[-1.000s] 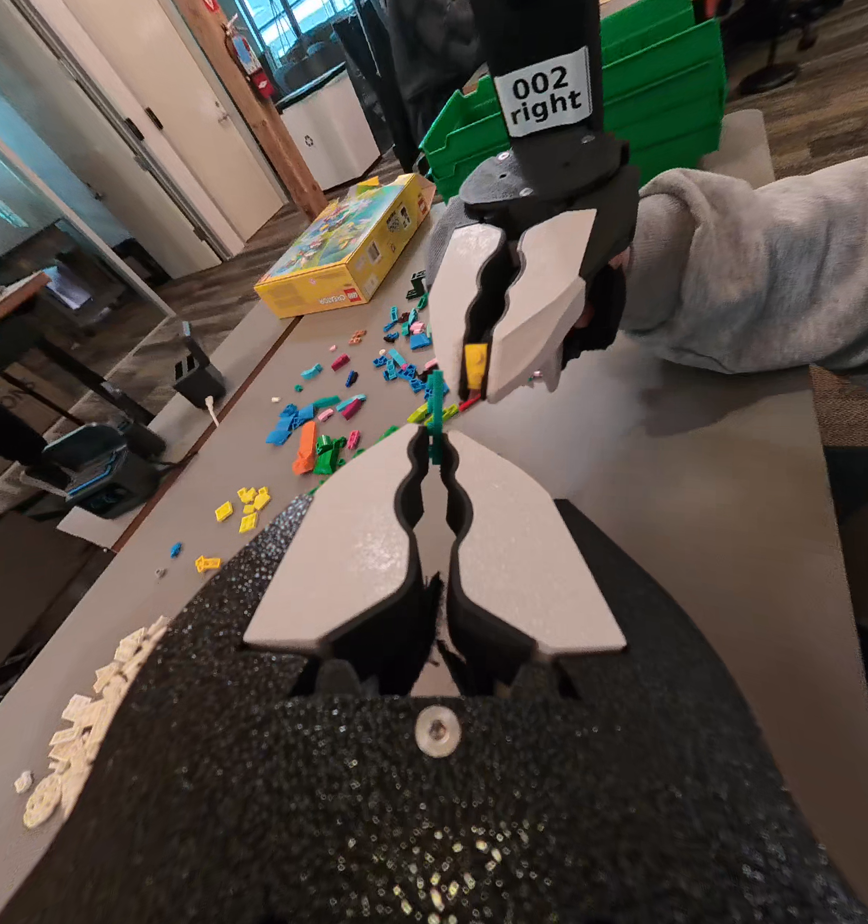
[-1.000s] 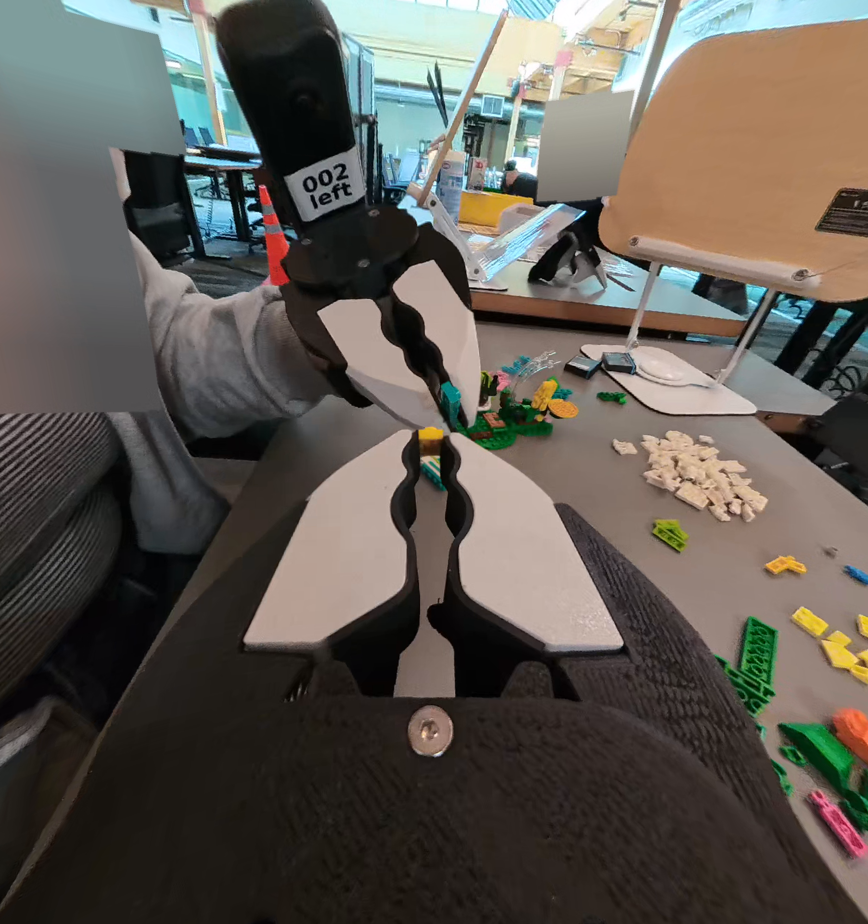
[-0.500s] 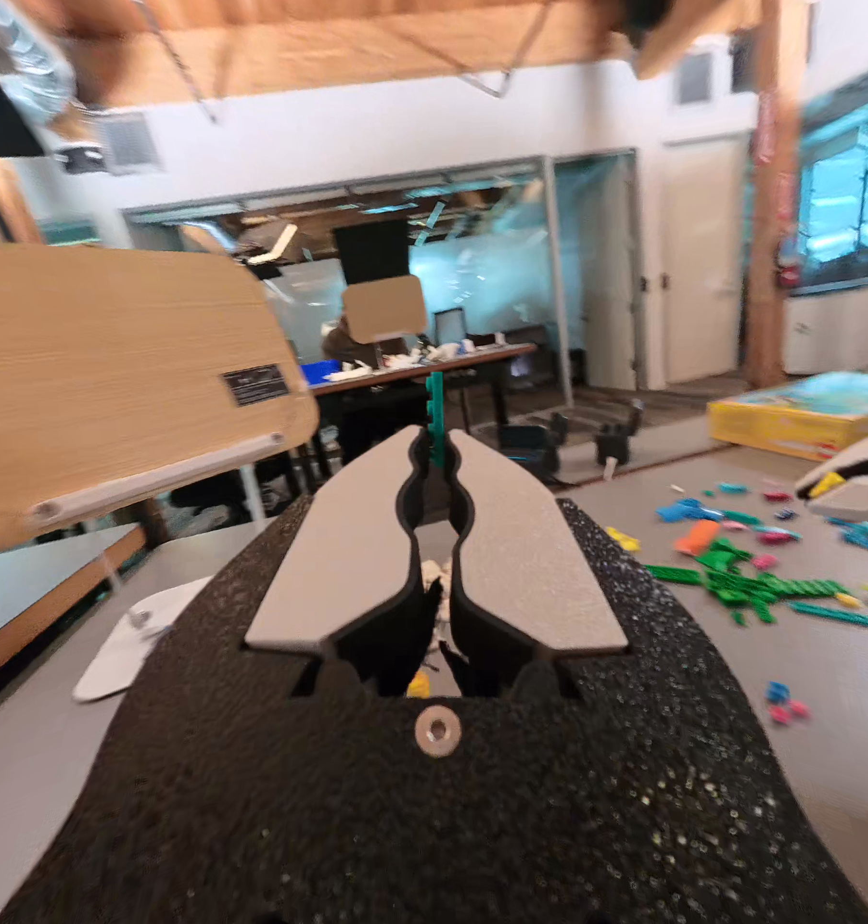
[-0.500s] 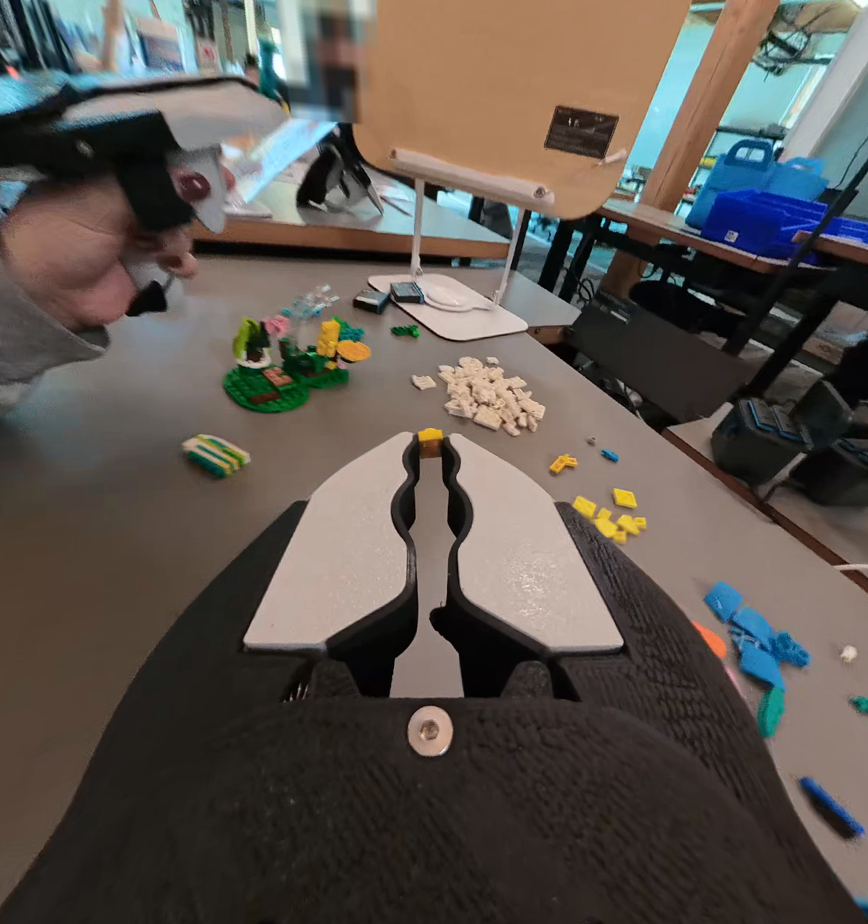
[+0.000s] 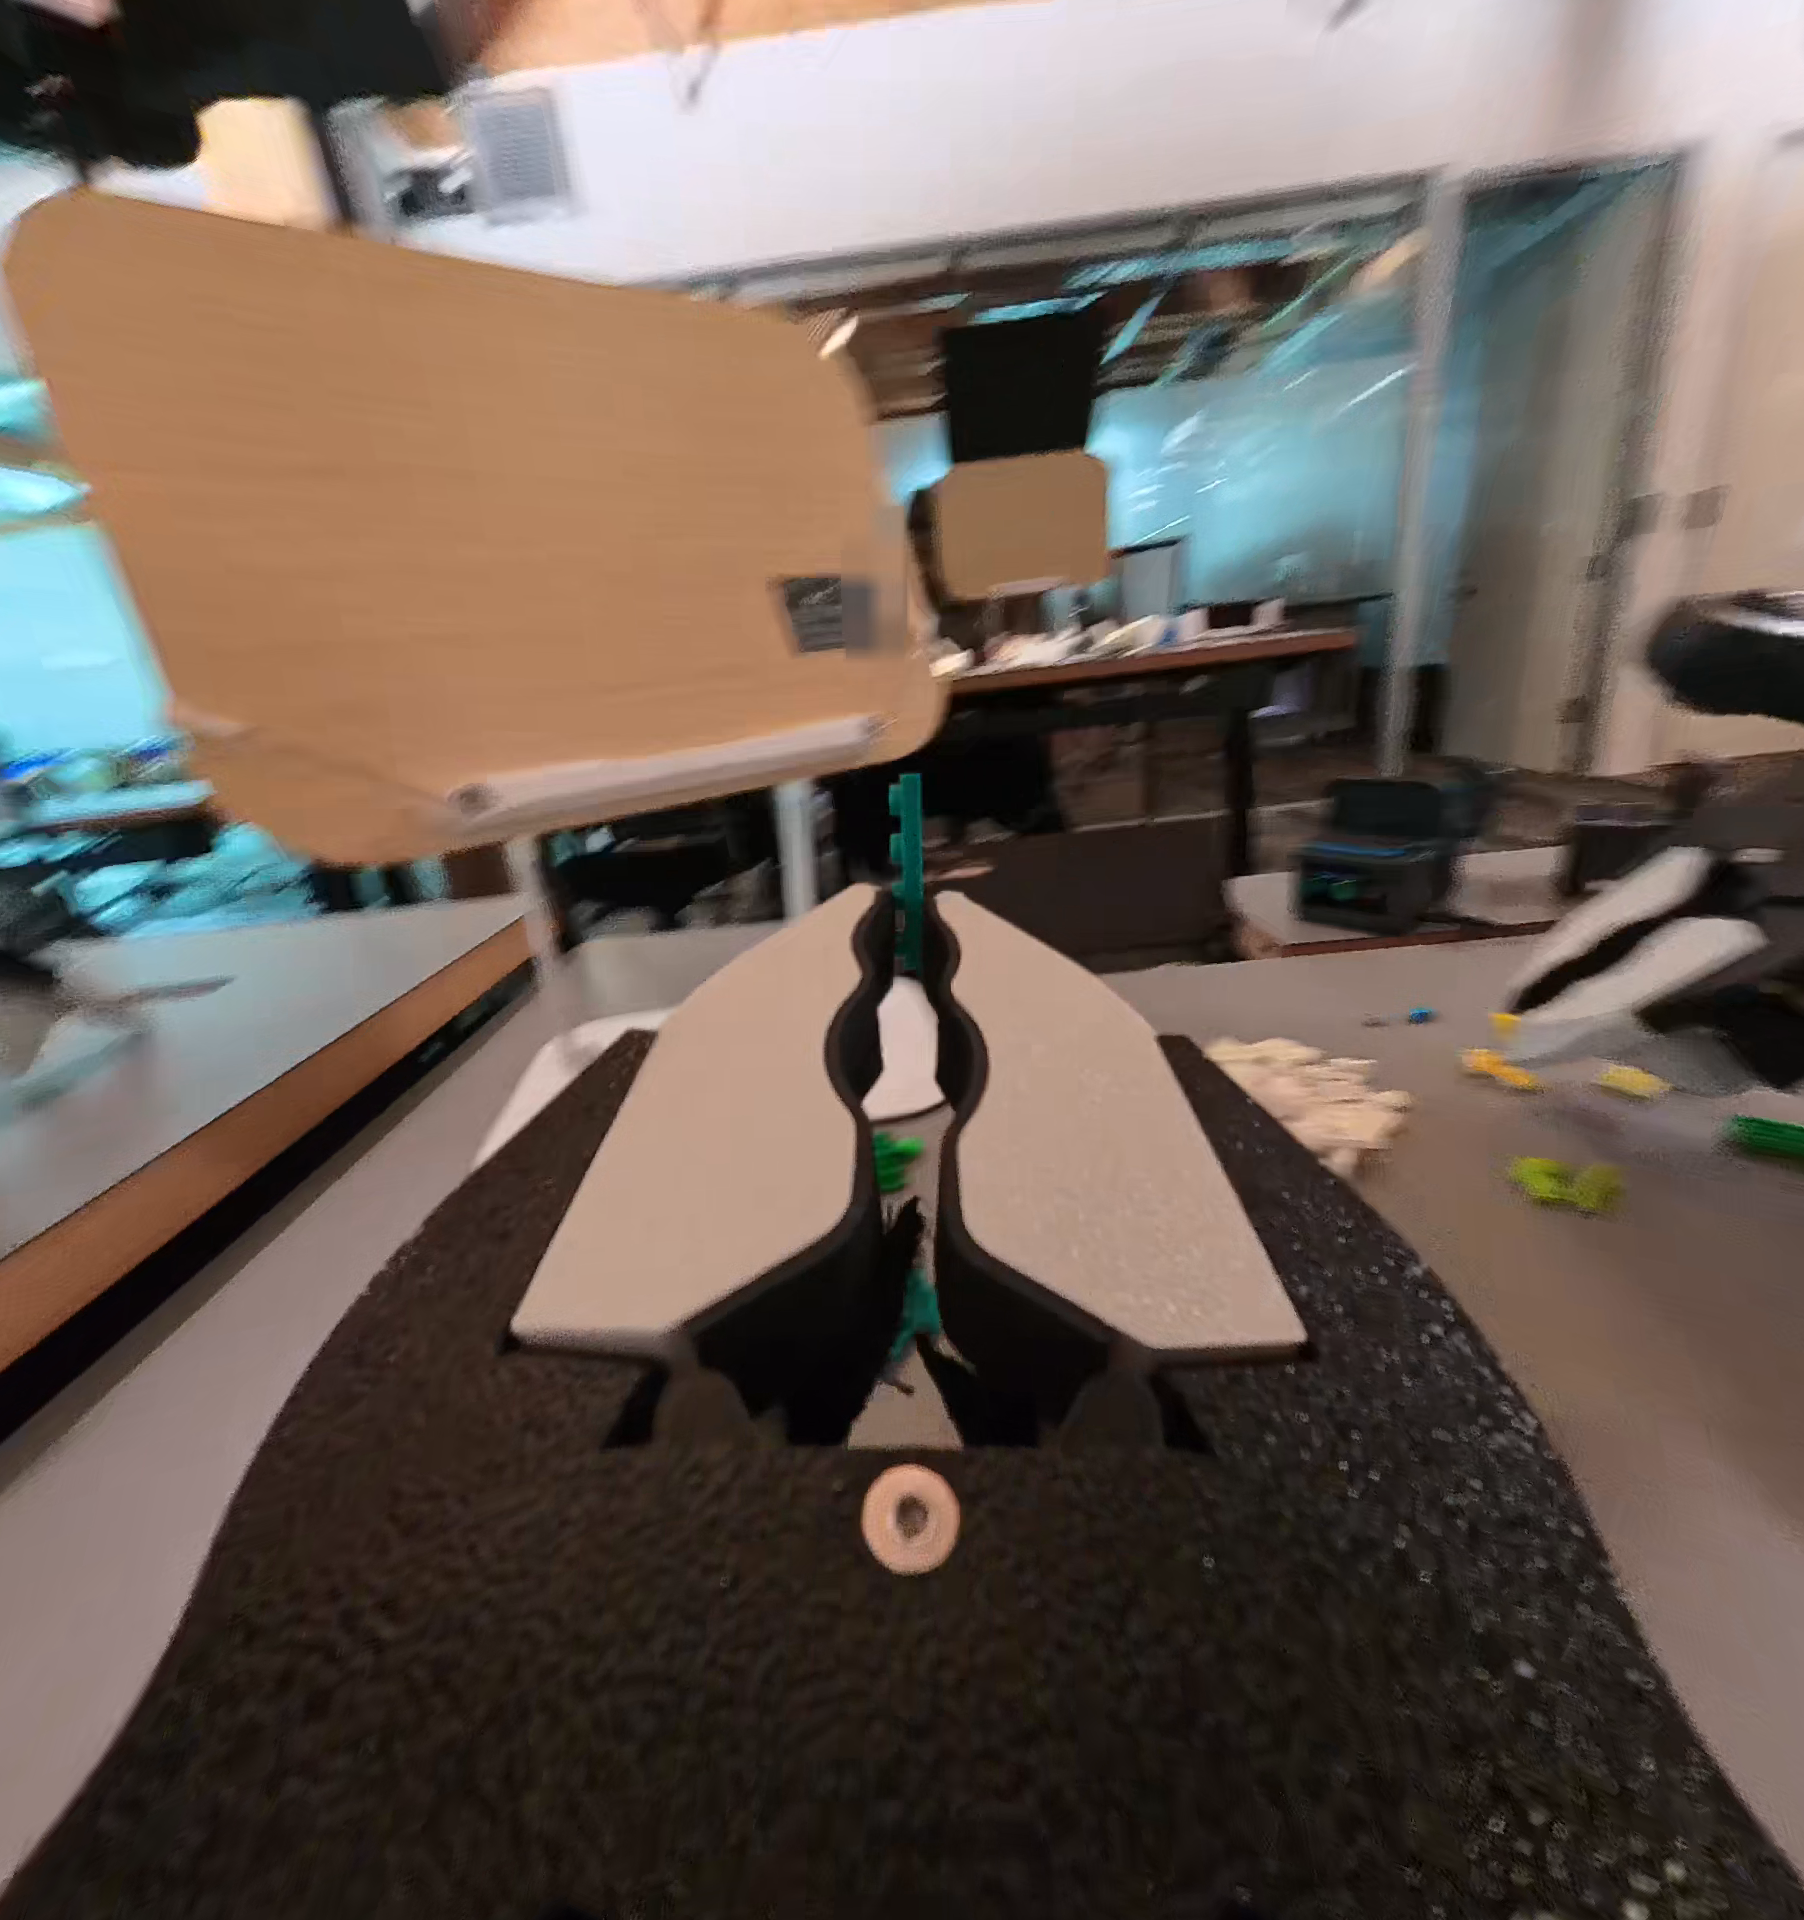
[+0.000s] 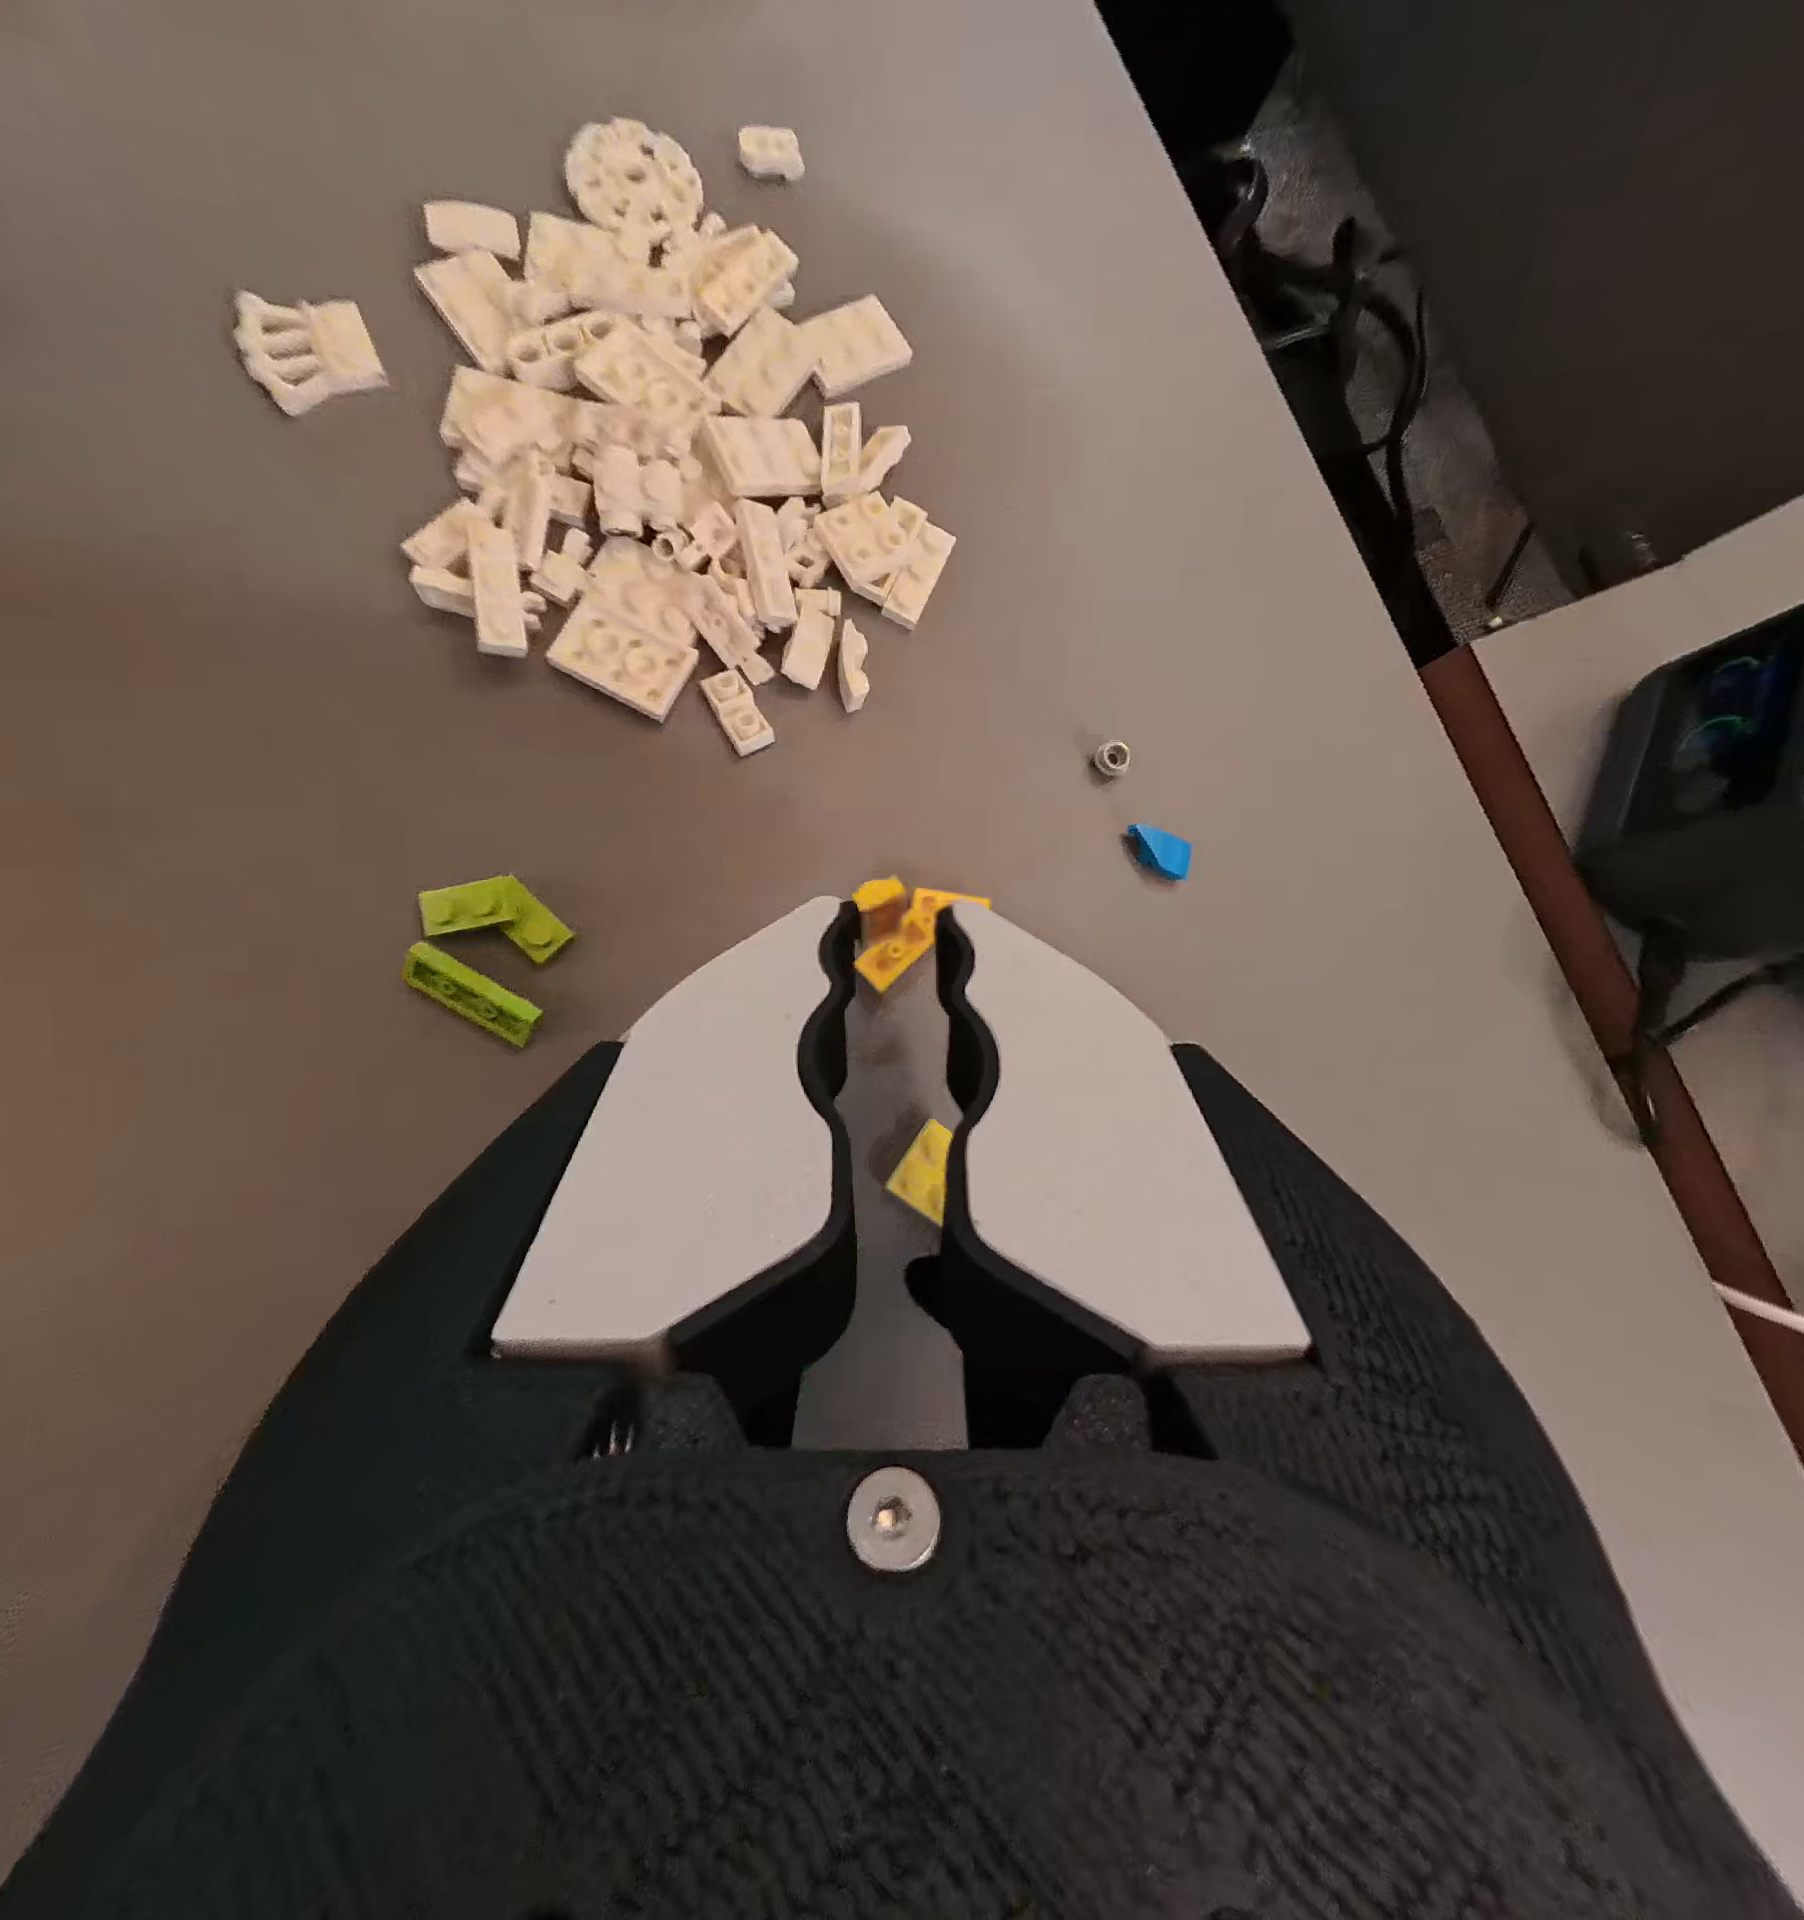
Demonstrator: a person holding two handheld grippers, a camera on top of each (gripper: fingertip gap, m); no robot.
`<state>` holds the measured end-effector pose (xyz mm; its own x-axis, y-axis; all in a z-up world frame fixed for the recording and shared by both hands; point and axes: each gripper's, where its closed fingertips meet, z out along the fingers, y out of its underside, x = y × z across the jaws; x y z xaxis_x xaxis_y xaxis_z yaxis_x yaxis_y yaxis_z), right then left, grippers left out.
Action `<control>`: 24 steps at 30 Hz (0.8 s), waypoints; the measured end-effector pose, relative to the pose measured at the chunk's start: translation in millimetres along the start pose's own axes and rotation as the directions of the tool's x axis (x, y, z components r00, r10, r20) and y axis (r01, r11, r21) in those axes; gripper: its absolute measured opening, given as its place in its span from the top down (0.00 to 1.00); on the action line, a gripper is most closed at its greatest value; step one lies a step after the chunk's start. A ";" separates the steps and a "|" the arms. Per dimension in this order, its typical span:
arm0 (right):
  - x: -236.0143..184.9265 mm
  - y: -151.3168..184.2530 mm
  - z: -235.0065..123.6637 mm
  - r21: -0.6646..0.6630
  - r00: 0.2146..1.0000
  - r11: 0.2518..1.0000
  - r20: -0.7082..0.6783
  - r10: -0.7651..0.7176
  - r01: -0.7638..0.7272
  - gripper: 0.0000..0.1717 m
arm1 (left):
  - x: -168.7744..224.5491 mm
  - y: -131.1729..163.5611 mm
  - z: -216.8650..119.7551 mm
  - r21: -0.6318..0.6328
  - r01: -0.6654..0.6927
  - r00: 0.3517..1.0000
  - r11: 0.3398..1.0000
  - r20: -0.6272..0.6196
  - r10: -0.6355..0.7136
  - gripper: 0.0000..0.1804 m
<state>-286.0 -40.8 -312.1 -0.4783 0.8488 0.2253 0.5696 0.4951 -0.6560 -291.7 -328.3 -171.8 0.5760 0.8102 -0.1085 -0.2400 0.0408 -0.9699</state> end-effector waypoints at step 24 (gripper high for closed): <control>-87.9 20.0 -162.7 0.430 0.983 0.903 -0.170 0.064 0.016 0.85 | -27.9 131.7 26.1 -0.730 0.015 0.986 0.683 -0.103 -0.131 0.79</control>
<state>-123.8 -75.3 -227.8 -0.3204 0.8977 0.3025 0.2190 0.3808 -0.8983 -359.8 -330.3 -290.8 0.6796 0.7336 -0.0024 0.4148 -0.3869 -0.8236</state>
